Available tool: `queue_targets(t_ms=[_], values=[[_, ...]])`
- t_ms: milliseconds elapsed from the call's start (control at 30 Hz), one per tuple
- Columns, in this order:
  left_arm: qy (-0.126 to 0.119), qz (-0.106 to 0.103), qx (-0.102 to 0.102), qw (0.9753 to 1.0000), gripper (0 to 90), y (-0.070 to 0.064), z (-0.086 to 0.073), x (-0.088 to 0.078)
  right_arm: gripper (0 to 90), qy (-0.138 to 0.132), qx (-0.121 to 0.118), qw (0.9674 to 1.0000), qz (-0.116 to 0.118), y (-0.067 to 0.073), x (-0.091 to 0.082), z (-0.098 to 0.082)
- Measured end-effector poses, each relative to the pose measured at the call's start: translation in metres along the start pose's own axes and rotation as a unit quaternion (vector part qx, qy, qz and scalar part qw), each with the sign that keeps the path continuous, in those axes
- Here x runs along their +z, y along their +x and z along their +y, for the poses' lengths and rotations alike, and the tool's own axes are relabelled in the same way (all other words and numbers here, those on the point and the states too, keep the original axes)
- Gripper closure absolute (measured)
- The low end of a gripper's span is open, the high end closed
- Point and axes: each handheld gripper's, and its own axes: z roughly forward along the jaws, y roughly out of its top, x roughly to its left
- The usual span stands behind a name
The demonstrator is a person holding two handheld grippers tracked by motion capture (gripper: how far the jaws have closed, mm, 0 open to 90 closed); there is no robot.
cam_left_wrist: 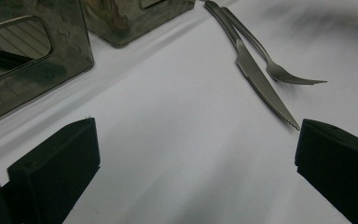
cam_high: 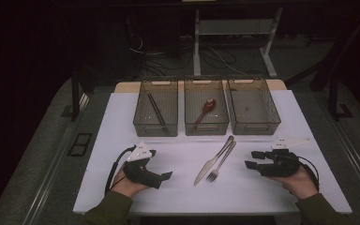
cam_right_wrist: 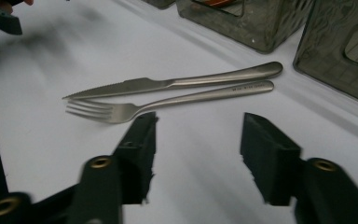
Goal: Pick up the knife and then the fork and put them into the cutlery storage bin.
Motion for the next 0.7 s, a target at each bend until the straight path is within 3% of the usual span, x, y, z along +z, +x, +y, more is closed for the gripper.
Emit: queue_targets(t_ms=[367,467,700], values=[[0.004,-0.002,-0.002,1.0,0.0,-0.001,0.0,0.002,85.5,0.013,-0.006,0.9999,-0.004,-0.01,0.029,0.03],[0.004,-0.003,-0.003,1.0,0.0,-0.001,0.0,0.002,89.7,0.022,-0.008,0.9997,-0.007,-0.013,0.037,0.036],[0.007,-0.004,0.0,1.0,0.0,-0.001,0.0,0.002,89.8,0.032,-0.01,0.9994,-0.005,-0.02,0.058,0.048]])
